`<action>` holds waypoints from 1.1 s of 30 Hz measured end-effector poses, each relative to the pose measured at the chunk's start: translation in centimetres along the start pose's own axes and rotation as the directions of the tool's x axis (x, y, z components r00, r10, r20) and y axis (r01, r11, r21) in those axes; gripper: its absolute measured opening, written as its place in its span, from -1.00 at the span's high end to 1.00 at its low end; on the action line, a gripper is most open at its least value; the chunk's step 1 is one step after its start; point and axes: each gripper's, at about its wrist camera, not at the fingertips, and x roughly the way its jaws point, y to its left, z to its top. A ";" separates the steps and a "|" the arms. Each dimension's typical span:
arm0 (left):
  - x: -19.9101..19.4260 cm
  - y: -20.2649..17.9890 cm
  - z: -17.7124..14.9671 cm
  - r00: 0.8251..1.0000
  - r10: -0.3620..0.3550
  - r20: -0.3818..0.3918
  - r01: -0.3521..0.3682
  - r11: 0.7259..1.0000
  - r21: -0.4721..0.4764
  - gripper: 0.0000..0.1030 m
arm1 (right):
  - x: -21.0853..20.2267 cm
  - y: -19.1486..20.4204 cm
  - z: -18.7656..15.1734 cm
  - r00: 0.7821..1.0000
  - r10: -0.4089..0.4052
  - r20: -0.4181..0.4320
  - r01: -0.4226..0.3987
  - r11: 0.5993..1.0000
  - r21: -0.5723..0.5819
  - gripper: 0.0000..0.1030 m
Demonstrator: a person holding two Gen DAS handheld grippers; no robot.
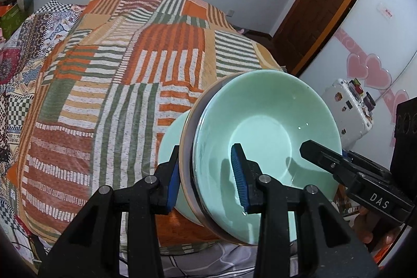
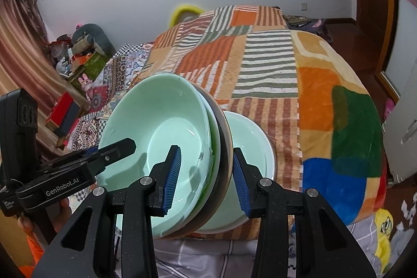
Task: Organize plates and bowls
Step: 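Lower the bowl stack onto the mint green plate and open both grippers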
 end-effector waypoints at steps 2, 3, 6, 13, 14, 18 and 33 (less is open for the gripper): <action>0.5 0.0 -0.1 1.000 0.000 -0.014 0.000 1.000 0.001 0.29 | 0.1 -0.3 -0.1 1.000 -0.003 -0.006 0.003 1.000 0.006 0.30; 0.8 0.0 -0.1 1.000 0.000 -0.021 0.000 1.000 0.001 0.29 | 0.2 -0.5 -0.2 1.000 -0.005 -0.009 0.005 1.000 0.008 0.30; 1.6 0.0 -0.2 0.999 0.000 -0.039 0.000 1.000 -0.001 0.29 | 0.6 -0.9 -0.5 1.000 -0.011 -0.023 0.011 1.000 0.015 0.30; 3.3 0.2 -0.3 0.997 0.004 -0.076 -0.004 1.000 -0.001 0.29 | 1.7 -1.7 -1.0 0.998 -0.013 -0.063 0.016 0.999 0.041 0.30; 3.6 0.2 -0.3 0.997 0.005 -0.082 -0.005 1.000 -0.001 0.29 | 1.8 -1.8 -1.1 0.998 -0.013 -0.068 0.016 0.999 0.044 0.30; 4.7 0.4 -0.3 0.995 0.004 -0.104 -0.004 1.000 -0.004 0.29 | 2.1 -2.1 -1.2 0.997 -0.018 -0.080 0.023 0.998 0.052 0.30; 6.7 1.3 -0.2 0.991 0.006 -0.133 -0.008 1.000 -0.014 0.29 | 3.6 -2.3 -1.2 0.993 -0.033 -0.113 0.039 0.998 0.051 0.30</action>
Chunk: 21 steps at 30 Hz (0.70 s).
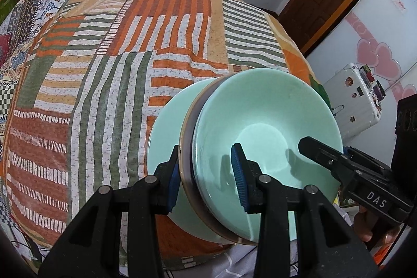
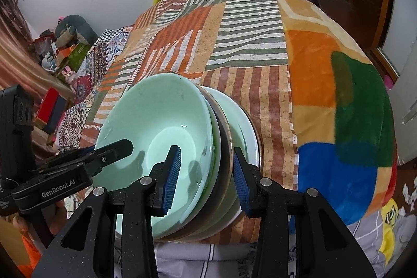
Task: Organize plates and bowls
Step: 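Lower the bowl stack onto the mint green plate and open both grippers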
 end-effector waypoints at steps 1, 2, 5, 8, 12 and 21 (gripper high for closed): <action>0.0 0.0 0.0 1.000 -0.001 0.001 0.001 1.000 0.002 0.29 | 0.0 0.1 0.0 1.000 -0.006 0.002 0.006 1.000 -0.007 0.29; 0.0 0.0 0.0 1.000 -0.003 0.003 0.003 1.000 0.005 0.29 | 0.1 0.2 -0.1 1.000 -0.009 0.004 0.009 1.000 -0.014 0.28; 0.0 -0.1 -0.2 1.000 -0.001 0.007 0.001 1.000 0.019 0.29 | 0.2 0.3 -0.1 1.000 -0.018 0.007 0.018 1.000 -0.024 0.25; 0.0 -0.2 -0.3 1.000 -0.001 0.010 0.001 1.000 0.029 0.29 | 0.2 0.1 -0.1 1.000 0.001 0.004 -0.001 1.000 -0.013 0.25; -1.0 -0.3 -0.4 0.998 0.033 0.047 -0.034 0.999 0.039 0.28 | -0.1 -0.1 0.0 1.000 0.014 0.011 -0.014 1.000 -0.006 0.25; -7.3 -1.5 -0.3 0.980 0.023 0.199 -0.039 0.996 0.075 0.23 | -4.3 1.6 0.5 0.990 -0.009 0.140 0.022 0.996 -0.090 0.14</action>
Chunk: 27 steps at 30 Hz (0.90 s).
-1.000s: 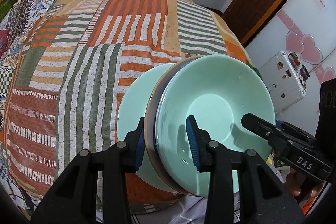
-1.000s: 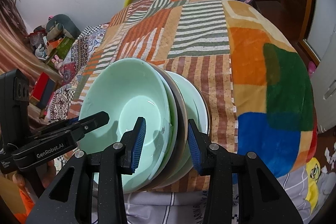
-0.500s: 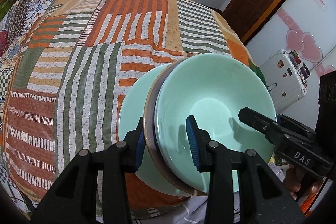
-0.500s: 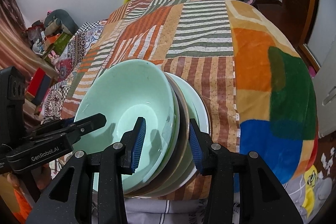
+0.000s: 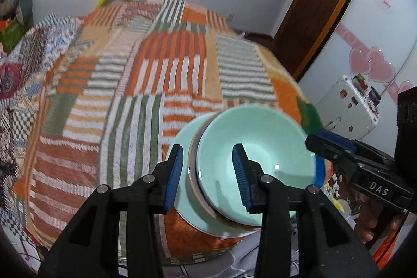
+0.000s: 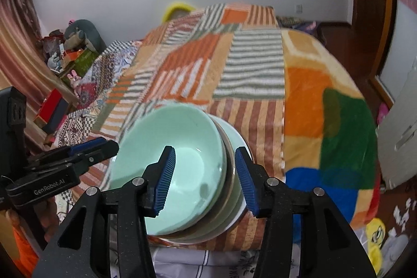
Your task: Organize plates and bowls
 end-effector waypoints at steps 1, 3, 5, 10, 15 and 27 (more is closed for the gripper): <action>-0.8 -0.2 0.1 1.000 0.000 0.022 0.000 1.000 0.008 0.23 | -0.5 0.2 0.1 1.000 0.007 0.014 -0.007 1.000 -0.005 0.13; -2.7 -1.0 0.5 0.996 0.005 0.084 -0.007 0.999 0.032 0.15 | -1.4 0.6 0.4 0.999 0.014 0.040 -0.013 1.000 -0.012 0.13; -4.5 -1.6 0.7 0.991 0.003 0.137 -0.009 0.999 0.049 0.04 | -2.6 1.3 0.6 0.997 0.016 0.076 -0.014 0.999 -0.029 0.13; -9.0 -2.9 0.9 0.962 -0.005 0.273 -0.018 0.997 0.080 -0.07 | -6.0 2.5 1.0 0.981 0.024 0.190 -0.012 0.998 -0.063 -0.05; -12.0 -3.5 0.8 0.936 -0.023 0.350 -0.006 0.997 0.082 -0.09 | -9.1 3.5 1.0 0.958 0.042 0.285 -0.018 0.996 -0.086 -0.17; -16.8 -4.9 -0.8 0.871 0.010 0.491 -0.068 0.993 0.100 -0.92 | -12.2 5.0 0.7 0.906 0.068 0.419 -0.025 0.994 -0.107 -0.51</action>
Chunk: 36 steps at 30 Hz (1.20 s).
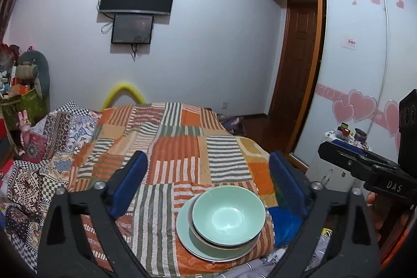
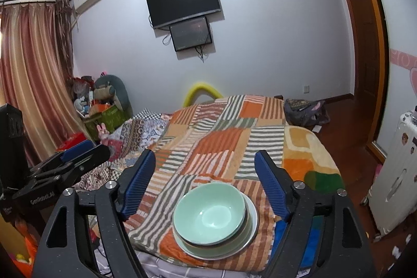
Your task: Organize plates and bowls
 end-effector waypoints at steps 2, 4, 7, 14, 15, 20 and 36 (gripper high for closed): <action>-0.2 0.0 0.0 1.000 0.002 0.003 -0.002 1.000 0.002 -0.93 | -0.1 0.3 0.0 1.000 0.002 0.007 -0.002 1.000 -0.005 -0.53; -0.3 0.0 -0.1 1.000 0.005 0.003 -0.005 1.000 0.002 -0.93 | -0.1 0.5 -0.1 1.000 0.000 0.013 0.000 1.000 -0.013 -0.65; -0.3 0.0 -0.1 1.000 0.007 0.004 -0.007 1.000 0.006 -0.94 | -0.3 1.0 -0.2 1.000 -0.003 0.028 0.003 1.000 -0.027 -0.74; -0.6 -0.2 0.0 1.000 0.003 0.021 -0.004 1.000 0.021 -0.95 | -1.2 1.5 0.0 0.997 -0.011 0.073 0.014 0.999 -0.041 -0.96; -0.6 -0.2 0.0 1.000 0.002 0.022 -0.003 1.000 0.022 -0.95 | -1.4 1.4 0.0 0.997 -0.010 0.077 0.013 0.999 -0.041 -0.96; -0.7 -0.2 0.1 1.000 0.002 0.025 -0.003 1.000 0.021 -0.96 | -1.6 1.2 -0.1 0.996 -0.016 0.088 0.020 0.999 -0.042 -0.98; -1.3 -1.1 0.2 0.999 -0.007 0.044 0.005 0.999 0.043 -0.98 | -2.7 1.5 0.1 0.992 -0.021 0.128 0.029 0.998 -0.061 -0.99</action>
